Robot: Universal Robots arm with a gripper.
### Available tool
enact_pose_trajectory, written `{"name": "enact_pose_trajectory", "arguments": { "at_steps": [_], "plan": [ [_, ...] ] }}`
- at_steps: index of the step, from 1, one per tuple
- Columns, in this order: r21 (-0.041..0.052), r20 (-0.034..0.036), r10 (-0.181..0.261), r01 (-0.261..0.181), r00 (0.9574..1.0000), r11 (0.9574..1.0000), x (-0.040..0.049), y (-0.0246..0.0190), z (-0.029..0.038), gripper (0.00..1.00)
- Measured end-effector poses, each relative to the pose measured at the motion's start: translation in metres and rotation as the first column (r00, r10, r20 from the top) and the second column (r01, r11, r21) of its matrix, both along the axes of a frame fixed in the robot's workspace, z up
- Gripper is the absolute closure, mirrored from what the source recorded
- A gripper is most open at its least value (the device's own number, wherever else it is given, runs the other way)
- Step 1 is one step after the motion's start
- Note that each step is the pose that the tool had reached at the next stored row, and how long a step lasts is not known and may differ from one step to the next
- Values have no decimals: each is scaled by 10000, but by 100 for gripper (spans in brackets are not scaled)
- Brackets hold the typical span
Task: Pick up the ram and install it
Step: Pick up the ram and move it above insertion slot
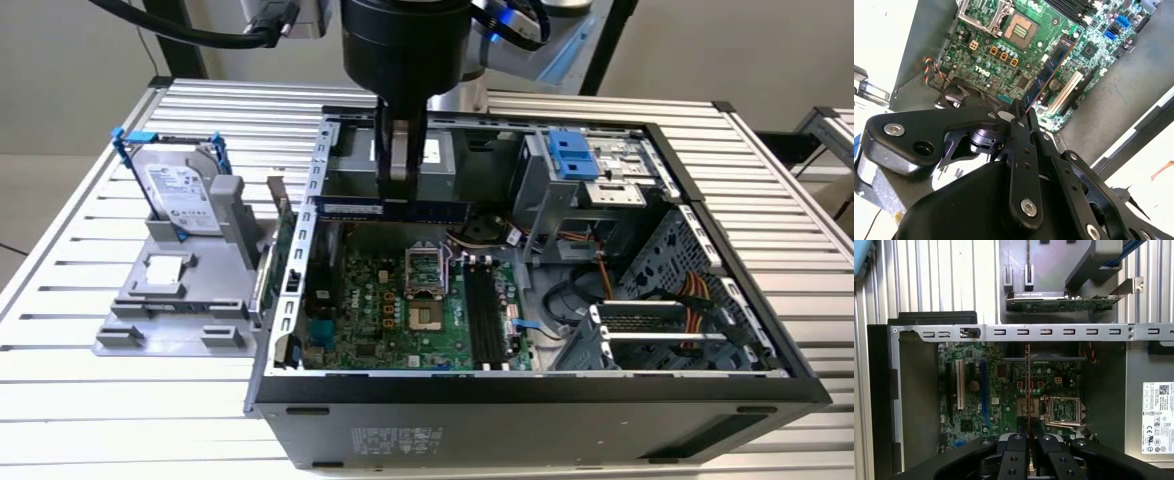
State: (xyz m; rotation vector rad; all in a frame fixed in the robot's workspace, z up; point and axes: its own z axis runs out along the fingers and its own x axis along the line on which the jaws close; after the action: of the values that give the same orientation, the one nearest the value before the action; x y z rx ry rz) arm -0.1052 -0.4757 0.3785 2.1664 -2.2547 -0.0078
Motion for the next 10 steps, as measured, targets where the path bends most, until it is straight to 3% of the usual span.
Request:
{"name": "enact_pose_trajectory", "arguments": {
  "at_steps": [10],
  "plan": [
    [0, 0, 0, 0, 10000, 10000, 48, 0, 0, 100]
  ]
}}
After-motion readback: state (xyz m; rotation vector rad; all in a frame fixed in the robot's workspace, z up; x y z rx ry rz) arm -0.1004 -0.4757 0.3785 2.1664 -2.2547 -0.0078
